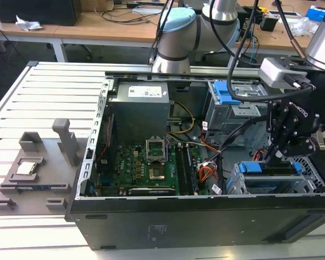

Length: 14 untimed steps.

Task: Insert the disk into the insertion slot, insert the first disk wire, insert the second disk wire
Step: 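Insert the second disk wire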

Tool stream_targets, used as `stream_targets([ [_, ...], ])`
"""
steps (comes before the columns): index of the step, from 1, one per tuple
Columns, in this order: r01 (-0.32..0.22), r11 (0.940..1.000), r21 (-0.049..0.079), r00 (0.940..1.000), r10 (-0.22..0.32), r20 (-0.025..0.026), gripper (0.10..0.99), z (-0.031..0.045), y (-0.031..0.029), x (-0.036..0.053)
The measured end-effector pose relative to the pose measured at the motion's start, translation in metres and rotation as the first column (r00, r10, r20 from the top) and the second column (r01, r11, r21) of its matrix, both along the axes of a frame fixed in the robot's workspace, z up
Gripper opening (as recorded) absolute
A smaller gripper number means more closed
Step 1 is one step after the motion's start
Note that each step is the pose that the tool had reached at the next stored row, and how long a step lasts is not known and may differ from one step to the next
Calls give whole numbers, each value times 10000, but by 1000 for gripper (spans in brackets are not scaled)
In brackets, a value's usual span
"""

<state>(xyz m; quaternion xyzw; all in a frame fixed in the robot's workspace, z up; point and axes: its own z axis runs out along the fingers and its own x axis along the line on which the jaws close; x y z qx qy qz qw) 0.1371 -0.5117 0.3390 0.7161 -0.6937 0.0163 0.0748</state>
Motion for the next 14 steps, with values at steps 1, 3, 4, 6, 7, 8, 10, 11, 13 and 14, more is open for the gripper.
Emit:
stream_targets([
  [1, 1, 10000, -1, 10000, -1, 0, 149, 0, -4, 1],
  [3, 1, 10000, 3, 10000, -1, 0, 149, -1, -12, 3],
  [4, 1, 10000, 11, 10000, -1, -1, 149, -2, -15, 5],
  [6, 5, 10000, 51, 10000, -5, 0, 149, -6, -22, 6],
  [7, 4, 10000, 74, 10000, -4, 0, 149, -7, -27, 7],
  [8, 4, 9999, 112, 10000, -4, 0, 149, -10, -34, 8],
  [10, 3, 9999, 168, 10000, -3, 1, 149, -16, -58, 9],
  [11, 4, 9998, 176, 10000, -4, 0, 149, -14, -67, 9],
  [13, 5, 9998, 181, 10000, -5, -1, 149, -13, -80, 10],
  [14, 4, 9998, 184, 10000, -4, -1, 149, -15, -80, 10],
])
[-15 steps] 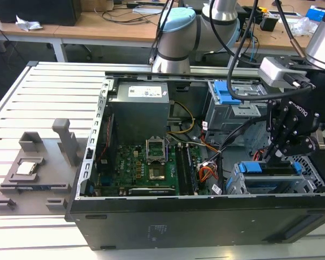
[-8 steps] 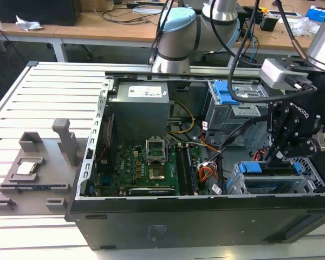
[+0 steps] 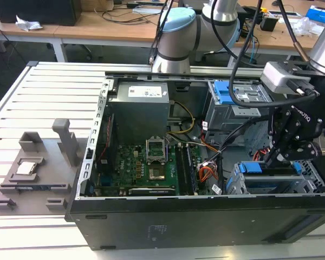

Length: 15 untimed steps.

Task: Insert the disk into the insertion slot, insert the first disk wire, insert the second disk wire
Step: 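Insert the second disk wire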

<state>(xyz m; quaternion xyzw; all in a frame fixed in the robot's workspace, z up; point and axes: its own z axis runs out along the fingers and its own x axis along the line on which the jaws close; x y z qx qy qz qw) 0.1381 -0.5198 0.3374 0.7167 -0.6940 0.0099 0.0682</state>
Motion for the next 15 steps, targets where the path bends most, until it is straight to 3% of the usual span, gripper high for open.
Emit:
stream_targets([
  [10, 0, 10000, 1, 10000, 0, 1, 149, -34, -2, 0],
  [12, 0, 10000, 2, 10000, 0, 1, 161, -35, -2, 0],
  [13, 0, 10000, 2, 10000, 0, 0, 227, -35, -2, 0],
  [15, 0, 10000, 20, 10000, 0, 1, 227, -11, -1, 0],
])
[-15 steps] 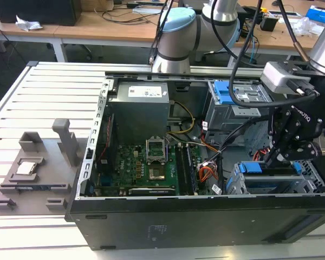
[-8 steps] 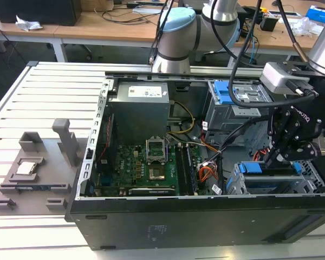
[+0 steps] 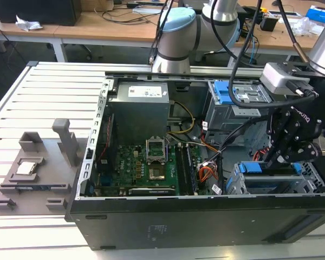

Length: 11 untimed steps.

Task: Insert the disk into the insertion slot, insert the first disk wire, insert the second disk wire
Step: 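Insert the second disk wire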

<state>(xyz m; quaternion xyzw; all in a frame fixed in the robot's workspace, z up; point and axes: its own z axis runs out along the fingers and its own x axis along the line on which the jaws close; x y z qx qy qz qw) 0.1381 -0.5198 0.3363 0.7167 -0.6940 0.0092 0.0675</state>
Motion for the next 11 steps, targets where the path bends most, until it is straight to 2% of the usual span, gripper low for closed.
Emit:
stream_targets([
  [3, 0, 10000, -20, 10000, 0, -1, 227, 233, 0, 0],
  [5, 0, 10000, -19, 10000, 0, 0, 227, 285, 0, 0],
  [6, 0, 10000, -20, 10000, 0, 0, 227, 343, 2, 0],
  [10, 0, 10000, -28, 10000, 0, -1, 212, 424, 17, 0],
  [11, 0, 10000, -31, 10000, 0, 0, 145, 440, 20, 0],
])
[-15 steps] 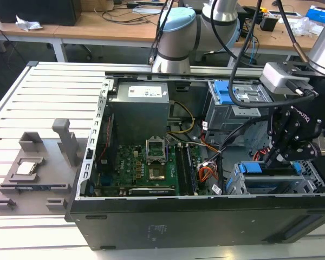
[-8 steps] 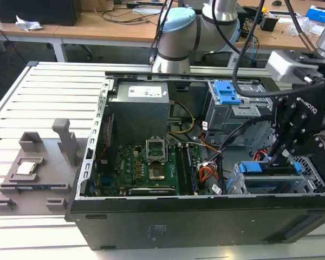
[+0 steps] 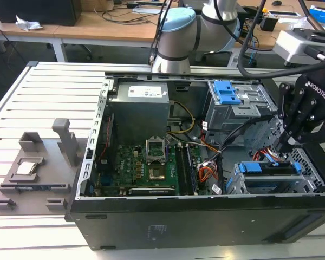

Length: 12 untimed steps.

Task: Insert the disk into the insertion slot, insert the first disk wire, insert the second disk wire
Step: 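Insert the second disk wire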

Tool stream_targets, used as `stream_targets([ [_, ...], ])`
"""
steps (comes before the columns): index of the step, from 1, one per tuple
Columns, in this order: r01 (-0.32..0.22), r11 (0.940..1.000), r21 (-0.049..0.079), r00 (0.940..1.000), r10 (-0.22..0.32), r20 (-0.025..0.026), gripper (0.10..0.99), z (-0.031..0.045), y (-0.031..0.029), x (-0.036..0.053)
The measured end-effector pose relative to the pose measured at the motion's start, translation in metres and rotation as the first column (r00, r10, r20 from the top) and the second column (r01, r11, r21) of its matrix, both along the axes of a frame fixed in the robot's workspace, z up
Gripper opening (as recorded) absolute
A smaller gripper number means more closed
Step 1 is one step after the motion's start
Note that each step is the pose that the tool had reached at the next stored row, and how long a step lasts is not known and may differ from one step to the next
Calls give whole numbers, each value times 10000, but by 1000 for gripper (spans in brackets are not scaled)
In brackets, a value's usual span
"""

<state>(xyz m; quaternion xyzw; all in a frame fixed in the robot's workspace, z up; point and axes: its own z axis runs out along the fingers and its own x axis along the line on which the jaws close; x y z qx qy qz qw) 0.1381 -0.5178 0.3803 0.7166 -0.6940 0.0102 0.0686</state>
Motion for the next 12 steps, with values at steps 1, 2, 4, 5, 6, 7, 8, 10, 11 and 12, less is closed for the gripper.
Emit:
stream_targets([
  [1, 0, 10000, -3, 10000, 0, 0, 106, 31, 3, 0],
  [2, 1, 10000, -1, 10000, -1, 0, 106, 46, 3, 0],
  [4, 0, 10000, -1, 10000, 0, 0, 106, 56, 3, 0],
  [5, 0, 10000, 0, 10000, 0, 0, 106, 56, 3, 0],
  [6, 0, 10000, -1, 10000, 0, 0, 106, 57, 3, 0],
  [7, 0, 10000, -3, 10000, 0, 0, 106, 58, 3, 0],
  [8, 1, 10000, -2, 10000, -1, 0, 106, 57, 3, 0],
  [10, 0, 10000, -3, 10000, 0, 0, 106, 58, 3, 0],
  [11, 0, 10000, -2, 10000, 0, 0, 106, 59, 3, 0],
  [12, 0, 10000, -3, 10000, 0, 0, 106, 59, 3, 0],
])
